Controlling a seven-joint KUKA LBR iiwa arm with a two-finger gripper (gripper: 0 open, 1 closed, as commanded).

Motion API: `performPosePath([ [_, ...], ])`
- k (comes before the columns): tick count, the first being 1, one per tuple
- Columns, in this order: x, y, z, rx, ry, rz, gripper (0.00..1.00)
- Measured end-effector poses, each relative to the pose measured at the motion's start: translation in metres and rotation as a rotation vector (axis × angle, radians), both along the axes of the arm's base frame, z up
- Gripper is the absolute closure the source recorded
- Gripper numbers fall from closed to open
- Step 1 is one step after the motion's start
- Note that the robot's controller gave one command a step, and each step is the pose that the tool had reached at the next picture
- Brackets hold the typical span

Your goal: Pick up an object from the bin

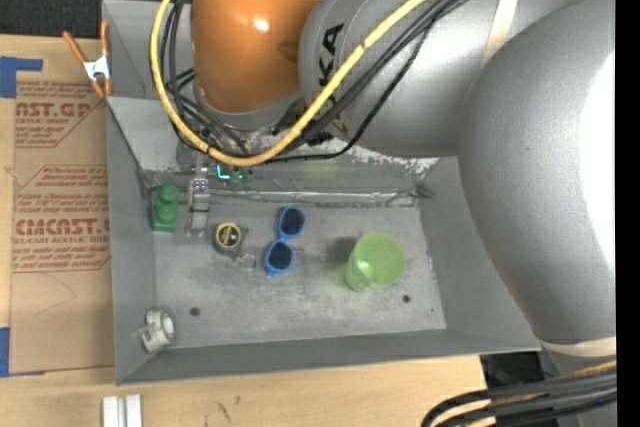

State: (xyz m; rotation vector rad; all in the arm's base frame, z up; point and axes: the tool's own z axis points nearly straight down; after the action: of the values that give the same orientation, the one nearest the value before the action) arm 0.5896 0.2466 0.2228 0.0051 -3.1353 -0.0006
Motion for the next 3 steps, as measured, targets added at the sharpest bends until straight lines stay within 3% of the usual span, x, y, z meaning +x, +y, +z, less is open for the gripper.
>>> performPosePath([
  [1, -0.012, -0.105, -0.156, -0.001, -0.003, 0.309, 0.00],
  [2, -0.023, -0.133, -0.122, 0.001, -0.008, 0.585, 0.00],
  [3, -0.023, -0.157, -0.124, 0.002, -0.007, 0.640, 0.00],
])
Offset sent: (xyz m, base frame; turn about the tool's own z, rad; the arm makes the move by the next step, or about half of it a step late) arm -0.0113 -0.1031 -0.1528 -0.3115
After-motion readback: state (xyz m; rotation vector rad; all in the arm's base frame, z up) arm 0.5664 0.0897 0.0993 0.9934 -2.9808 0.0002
